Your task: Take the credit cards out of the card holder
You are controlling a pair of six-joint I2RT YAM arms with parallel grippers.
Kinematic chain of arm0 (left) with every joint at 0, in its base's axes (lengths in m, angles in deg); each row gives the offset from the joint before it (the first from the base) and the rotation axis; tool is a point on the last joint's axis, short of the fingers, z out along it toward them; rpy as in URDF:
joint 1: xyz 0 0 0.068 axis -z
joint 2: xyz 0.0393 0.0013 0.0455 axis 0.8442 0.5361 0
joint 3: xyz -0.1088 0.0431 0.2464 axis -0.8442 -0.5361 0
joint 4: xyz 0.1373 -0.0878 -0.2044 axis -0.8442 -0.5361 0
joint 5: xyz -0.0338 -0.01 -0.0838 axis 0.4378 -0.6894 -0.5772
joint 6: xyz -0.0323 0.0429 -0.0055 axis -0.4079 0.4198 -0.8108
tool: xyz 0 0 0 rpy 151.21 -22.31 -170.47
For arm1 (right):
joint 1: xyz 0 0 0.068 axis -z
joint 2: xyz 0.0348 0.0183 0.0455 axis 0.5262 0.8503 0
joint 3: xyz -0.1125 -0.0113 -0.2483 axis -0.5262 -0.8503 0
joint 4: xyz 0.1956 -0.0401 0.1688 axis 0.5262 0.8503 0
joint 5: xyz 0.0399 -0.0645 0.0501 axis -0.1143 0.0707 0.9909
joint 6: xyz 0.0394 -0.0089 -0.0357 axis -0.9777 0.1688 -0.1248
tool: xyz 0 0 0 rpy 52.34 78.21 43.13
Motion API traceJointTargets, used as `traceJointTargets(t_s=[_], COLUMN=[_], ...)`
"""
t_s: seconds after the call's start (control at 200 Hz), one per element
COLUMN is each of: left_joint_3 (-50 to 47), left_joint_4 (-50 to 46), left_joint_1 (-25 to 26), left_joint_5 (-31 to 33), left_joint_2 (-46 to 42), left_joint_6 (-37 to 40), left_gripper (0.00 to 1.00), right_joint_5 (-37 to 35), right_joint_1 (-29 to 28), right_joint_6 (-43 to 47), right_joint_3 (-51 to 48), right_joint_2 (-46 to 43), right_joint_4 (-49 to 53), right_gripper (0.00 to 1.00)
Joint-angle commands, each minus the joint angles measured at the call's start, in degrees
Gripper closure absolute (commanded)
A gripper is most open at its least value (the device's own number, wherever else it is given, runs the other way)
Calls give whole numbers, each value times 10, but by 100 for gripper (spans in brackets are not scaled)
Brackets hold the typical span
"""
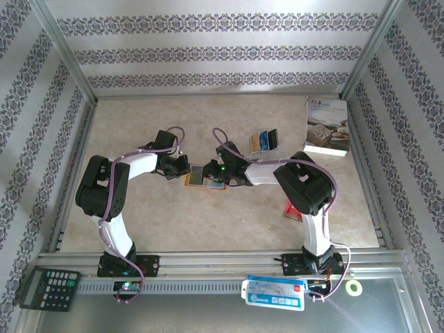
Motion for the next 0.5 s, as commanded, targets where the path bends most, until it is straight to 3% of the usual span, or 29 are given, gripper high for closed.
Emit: traceJointTargets(t_s=[0.0, 0.495], left_joint_3=[-11, -34], left_joint_4=[-23, -18], left_joint_1=[5, 5], left_joint_5=[30, 36], left_joint_2=[20, 3], left_joint_6=[-11, -38], left_gripper=[96, 97], right_joint_5=[26, 55], right_joint_1=[3, 21], right_joint_6=[12, -29], right_joint_3=[-2, 10], right_joint_2=[5, 25], right_joint_4=[-10, -14], right_gripper=[83, 89])
